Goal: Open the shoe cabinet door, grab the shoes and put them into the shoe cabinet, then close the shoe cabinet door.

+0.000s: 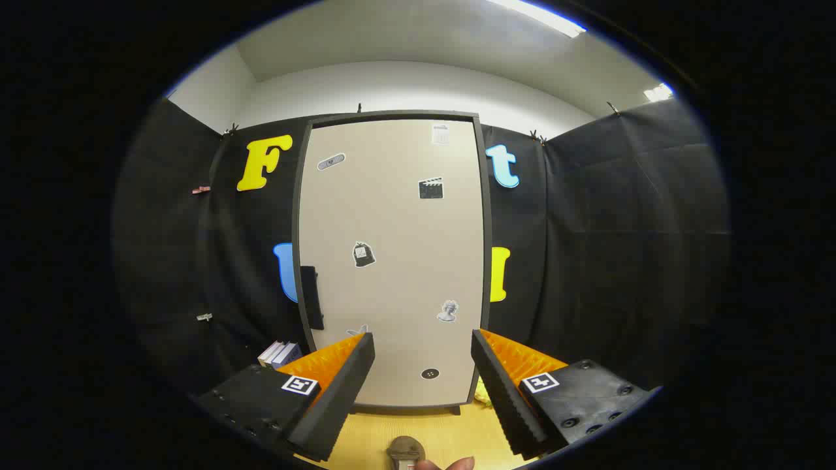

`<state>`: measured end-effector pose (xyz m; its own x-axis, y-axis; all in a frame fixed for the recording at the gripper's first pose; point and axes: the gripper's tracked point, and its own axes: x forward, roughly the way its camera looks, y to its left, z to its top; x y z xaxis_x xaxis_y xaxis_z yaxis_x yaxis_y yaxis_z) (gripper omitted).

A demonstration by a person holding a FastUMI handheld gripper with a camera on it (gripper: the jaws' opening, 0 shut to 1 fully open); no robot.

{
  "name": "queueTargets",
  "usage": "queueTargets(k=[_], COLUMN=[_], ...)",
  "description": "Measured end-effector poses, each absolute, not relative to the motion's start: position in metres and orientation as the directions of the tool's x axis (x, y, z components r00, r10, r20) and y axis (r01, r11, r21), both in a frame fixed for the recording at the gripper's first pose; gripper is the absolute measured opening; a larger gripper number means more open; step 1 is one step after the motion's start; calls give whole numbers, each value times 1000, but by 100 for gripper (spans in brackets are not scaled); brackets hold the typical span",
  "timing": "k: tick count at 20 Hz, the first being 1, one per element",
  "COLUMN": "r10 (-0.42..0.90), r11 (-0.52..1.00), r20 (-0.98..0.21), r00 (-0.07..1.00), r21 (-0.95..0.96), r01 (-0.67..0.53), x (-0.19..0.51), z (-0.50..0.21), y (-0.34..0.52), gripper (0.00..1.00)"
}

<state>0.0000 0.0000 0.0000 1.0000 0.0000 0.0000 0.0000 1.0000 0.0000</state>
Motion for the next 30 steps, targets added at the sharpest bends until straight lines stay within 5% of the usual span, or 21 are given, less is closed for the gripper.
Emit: queueTargets(k=[18,30], r10=[3,136], r11=[1000,991], r20=[-8,3], r00=[1000,991], r21=[-1,19], r01=[-3,-136], x=[3,55], z=[-1,9], y=[10,121], gripper=[97,98])
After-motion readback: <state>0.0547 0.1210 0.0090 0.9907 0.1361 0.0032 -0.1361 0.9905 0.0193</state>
